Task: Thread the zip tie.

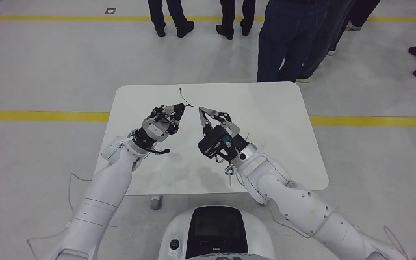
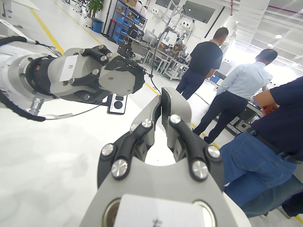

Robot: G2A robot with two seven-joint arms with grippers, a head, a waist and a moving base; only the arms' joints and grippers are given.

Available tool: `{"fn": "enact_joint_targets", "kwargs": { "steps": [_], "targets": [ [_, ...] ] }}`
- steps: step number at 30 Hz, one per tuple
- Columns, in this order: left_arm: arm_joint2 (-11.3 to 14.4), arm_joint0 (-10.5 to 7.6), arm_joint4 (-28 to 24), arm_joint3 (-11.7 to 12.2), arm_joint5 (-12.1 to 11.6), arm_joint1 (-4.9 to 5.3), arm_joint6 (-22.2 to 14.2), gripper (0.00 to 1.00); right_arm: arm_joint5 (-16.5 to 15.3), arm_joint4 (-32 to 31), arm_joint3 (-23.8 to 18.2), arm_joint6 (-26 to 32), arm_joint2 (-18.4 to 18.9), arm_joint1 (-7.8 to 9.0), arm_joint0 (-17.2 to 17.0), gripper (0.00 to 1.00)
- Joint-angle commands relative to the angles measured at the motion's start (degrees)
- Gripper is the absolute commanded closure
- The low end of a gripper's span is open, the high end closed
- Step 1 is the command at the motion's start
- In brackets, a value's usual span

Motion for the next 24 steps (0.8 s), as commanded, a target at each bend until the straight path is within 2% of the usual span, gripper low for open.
{"fn": "enact_joint_targets", "kwargs": {
  "steps": [1,24],
  "targets": [
    [0.0,0.00,0.0,0.0,0.0,0.00,0.0,1.00,0.0,0.0,0.0,0.0,0.1,0.05,-0.2,1.00],
    [0.0,0.00,0.0,0.0,0.0,0.00,0.0,1.00,0.4,0.0,-0.2,0.2,1.2,0.78,-1.5,1.00]
  ]
}}
